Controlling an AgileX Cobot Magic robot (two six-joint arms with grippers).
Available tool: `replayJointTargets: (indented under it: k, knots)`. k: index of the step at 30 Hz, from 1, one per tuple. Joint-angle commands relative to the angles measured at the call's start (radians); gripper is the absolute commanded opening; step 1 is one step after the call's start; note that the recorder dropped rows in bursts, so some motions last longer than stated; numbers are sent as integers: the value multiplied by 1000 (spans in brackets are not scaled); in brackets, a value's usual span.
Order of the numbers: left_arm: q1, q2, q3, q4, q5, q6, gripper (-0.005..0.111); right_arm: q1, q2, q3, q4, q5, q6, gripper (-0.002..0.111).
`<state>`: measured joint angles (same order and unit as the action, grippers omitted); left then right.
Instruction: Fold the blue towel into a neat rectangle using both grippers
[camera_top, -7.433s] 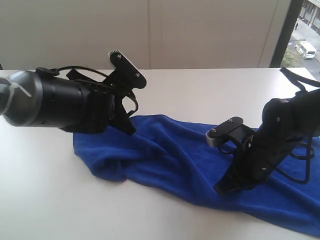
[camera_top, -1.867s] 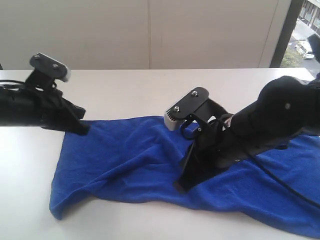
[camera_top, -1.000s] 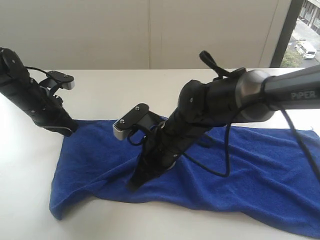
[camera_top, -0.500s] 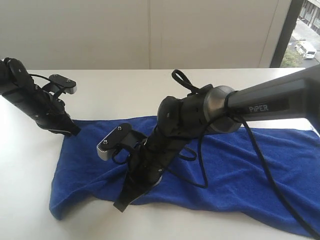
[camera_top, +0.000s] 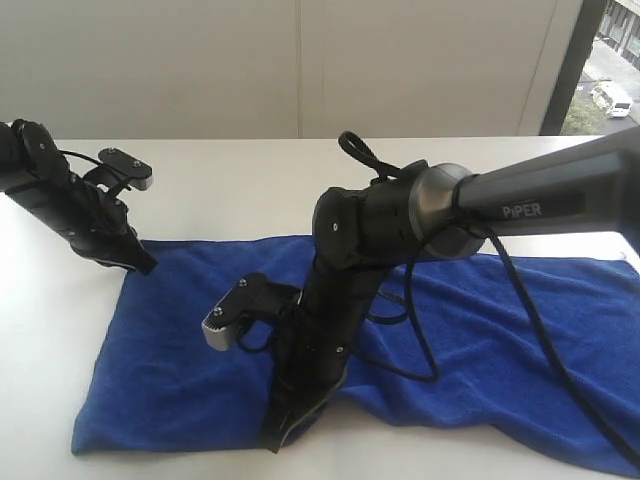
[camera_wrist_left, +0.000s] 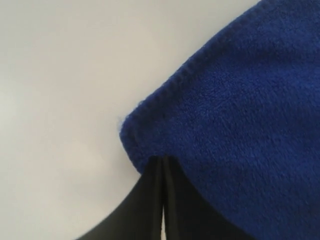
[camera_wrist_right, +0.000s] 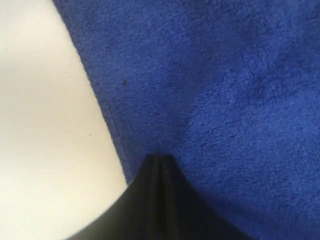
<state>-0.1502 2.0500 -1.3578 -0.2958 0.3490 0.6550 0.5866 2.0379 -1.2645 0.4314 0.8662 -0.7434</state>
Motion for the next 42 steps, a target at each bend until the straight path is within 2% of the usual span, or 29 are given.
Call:
replayJointTargets:
  k: [1,7,12,17,20,21,22,23,24,27,30,33,36,42]
  knots:
    - [-2,24,-3,21,38,2,0,12,14,14,-50,92,7,0]
    - [-2,16,-3,21,56,-3,0,14,5,11,-55,79,7,0]
    - [-2,-57,-5,15,94,-3,0,14,-98,5,-59,-62,24,0]
    - [-2,-153,-5,-7,156,-3,0,-12,-221,-49,-214,-91,145,0]
    - [-2,-188,-5,-153,291,76,0,-145,-282,-60,-337,-83,259,0]
    - [-2,-188,-5,-208,339,128,0,-218,-290,-60,-338,-79,261,0]
    - [-2,-186,8,-273,374,172,0,-332,-290,-60,-338,-79,261,0]
    - [-2,-186,20,-296,378,194,0,-390,-285,-60,-338,-85,261,0]
    - [-2,-186,46,-303,362,216,0,-499,-264,-60,-335,-108,277,0]
    - [-2,-186,128,-303,183,216,0,-648,-195,-60,-340,-141,279,0]
    - [-2,-183,169,-303,-3,216,0,-721,-120,-60,-431,-203,316,0]
    - [-2,-142,169,-303,-70,225,0,-790,-60,-67,-498,-272,401,0]
    - [-2,-107,165,-315,-106,236,0,-829,-22,-108,-498,-222,401,0]
    - [-2,-48,89,-348,-79,242,0,-867,41,-198,-444,-143,346,0]
